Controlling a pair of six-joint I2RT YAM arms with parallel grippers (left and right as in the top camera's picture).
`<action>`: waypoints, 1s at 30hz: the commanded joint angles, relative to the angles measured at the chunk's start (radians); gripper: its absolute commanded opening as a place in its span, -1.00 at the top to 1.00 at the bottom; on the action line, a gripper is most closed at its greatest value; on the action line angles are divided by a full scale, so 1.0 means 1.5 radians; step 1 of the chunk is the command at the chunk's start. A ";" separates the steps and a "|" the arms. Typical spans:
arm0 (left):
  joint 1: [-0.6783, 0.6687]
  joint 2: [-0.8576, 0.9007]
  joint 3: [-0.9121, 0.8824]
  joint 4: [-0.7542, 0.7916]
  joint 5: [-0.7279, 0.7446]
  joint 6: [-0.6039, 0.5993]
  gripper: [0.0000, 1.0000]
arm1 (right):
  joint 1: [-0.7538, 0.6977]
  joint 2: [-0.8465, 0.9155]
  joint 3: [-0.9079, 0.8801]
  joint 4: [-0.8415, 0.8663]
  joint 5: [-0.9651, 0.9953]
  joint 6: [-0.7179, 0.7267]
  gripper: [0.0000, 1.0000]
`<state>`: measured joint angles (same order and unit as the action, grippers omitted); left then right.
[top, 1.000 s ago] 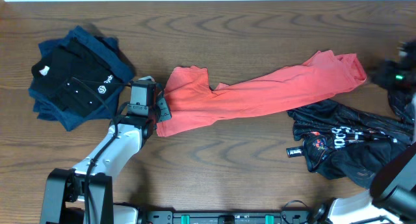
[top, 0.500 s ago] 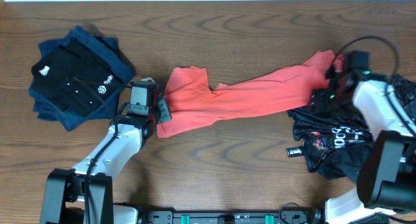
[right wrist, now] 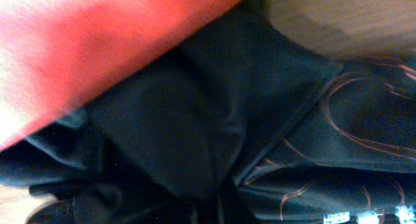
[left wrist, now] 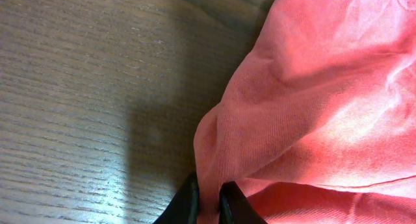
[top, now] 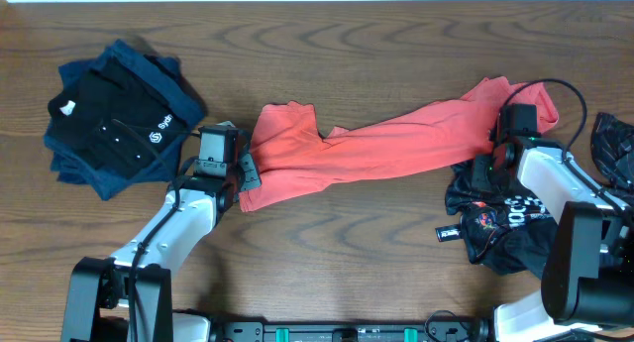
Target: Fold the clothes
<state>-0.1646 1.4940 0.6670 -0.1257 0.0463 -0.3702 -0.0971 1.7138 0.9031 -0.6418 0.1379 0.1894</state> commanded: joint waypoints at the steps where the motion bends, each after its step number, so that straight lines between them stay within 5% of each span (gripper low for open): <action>1: 0.001 -0.004 -0.003 -0.005 -0.001 -0.006 0.78 | -0.028 -0.005 -0.023 -0.061 0.094 0.168 0.98; 5: 0.001 -0.004 -0.003 -0.008 -0.001 -0.006 0.78 | -0.091 -0.087 -0.023 -0.098 0.102 0.244 0.98; 15: 0.001 -0.004 -0.003 -0.008 -0.001 -0.006 0.77 | -0.264 -0.363 -0.022 -0.139 0.183 0.245 0.98; 22: 0.001 -0.004 -0.003 -0.008 -0.001 -0.006 0.76 | -0.326 -0.412 -0.022 -0.243 0.223 0.350 0.95; 27: 0.001 -0.004 -0.003 -0.008 -0.001 -0.006 0.75 | -0.342 -0.413 -0.022 -0.250 0.203 0.377 0.40; 30: 0.001 -0.004 -0.003 -0.007 -0.001 -0.006 0.32 | -0.340 -0.413 -0.022 -0.209 0.117 0.313 0.36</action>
<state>-0.1646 1.4940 0.6670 -0.1318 0.0475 -0.3702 -0.6022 1.1049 0.8646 -0.9817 0.3977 0.6975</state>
